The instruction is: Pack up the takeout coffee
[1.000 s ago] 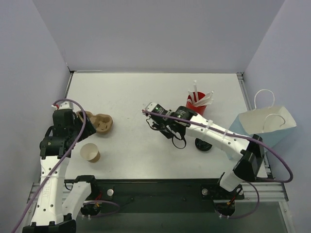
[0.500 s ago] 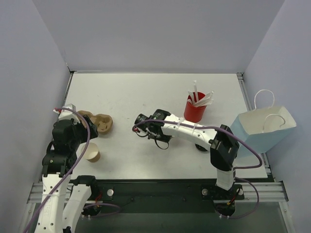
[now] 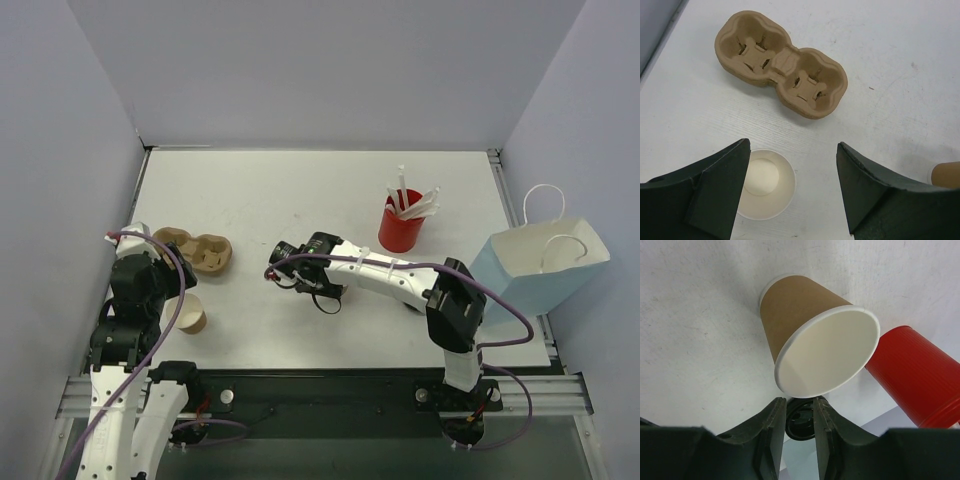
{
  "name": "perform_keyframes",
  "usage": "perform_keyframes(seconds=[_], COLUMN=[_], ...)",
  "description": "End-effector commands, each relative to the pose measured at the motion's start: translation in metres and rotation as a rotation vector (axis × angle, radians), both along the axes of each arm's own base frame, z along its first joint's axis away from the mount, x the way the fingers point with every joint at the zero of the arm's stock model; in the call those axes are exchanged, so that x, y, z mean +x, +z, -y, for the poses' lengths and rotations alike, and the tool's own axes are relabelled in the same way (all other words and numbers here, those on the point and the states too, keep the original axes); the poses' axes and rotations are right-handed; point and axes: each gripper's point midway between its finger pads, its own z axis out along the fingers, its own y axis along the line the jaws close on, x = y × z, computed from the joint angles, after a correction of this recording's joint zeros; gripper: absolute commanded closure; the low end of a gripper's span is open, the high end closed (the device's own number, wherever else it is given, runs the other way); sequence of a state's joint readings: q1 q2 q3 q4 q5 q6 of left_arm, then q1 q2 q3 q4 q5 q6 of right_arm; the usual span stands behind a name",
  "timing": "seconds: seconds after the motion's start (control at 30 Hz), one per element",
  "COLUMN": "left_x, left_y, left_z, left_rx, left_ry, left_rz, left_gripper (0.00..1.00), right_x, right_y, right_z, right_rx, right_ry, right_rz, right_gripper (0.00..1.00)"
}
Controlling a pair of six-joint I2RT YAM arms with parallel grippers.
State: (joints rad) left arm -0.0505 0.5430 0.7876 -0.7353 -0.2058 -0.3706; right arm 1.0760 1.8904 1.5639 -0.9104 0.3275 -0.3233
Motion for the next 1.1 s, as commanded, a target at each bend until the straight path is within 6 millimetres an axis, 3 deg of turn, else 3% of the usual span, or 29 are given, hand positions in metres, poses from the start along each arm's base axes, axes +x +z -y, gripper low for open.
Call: perform_keyframes(seconds=[0.0,0.23,0.33,0.43,0.63,0.7,0.9,1.03,1.07], left_x=[0.007,0.011,0.015,0.017,0.016,0.013,-0.001,-0.011,-0.013], left_y=[0.016,0.016,0.015,0.015,0.009,0.006,0.002,0.002,0.001], left_z=[-0.003,0.006,0.028,0.050,0.092,0.106,0.139,0.155,0.156], left_rx=[-0.001,-0.009,-0.034,-0.063,-0.121,-0.132,-0.144,-0.144,-0.141], left_ry=[0.026,-0.036,-0.165,-0.279,-0.497,-0.560,-0.708,-0.777,-0.782], left_rz=[0.074,0.089,0.105,0.109,0.089,0.077,0.049,0.042,0.040], left_gripper=[0.21,0.21,0.21,0.21,0.21,0.21,0.21,0.22,0.22], right_x=[-0.002,-0.013,-0.012,-0.009,0.000,0.004,0.019,0.028,0.026], right_y=[0.023,0.065,0.079,0.083,0.080,0.092,0.124,0.114,0.101], right_z=[0.004,-0.005,0.011,0.043,0.126,0.150,0.187,0.208,0.210], right_rx=[0.020,0.303,0.424,0.487,0.542,0.568,0.646,0.608,0.582], right_ry=[0.011,-0.164,-0.353,-0.547,-0.914,-0.979,-1.075,-1.166,-1.180], right_rz=[0.033,0.058,0.111,0.161,0.313,0.392,0.525,0.552,0.537], right_gripper=[0.70,0.67,0.67,0.66,0.66,0.65,0.58,0.58,0.59])
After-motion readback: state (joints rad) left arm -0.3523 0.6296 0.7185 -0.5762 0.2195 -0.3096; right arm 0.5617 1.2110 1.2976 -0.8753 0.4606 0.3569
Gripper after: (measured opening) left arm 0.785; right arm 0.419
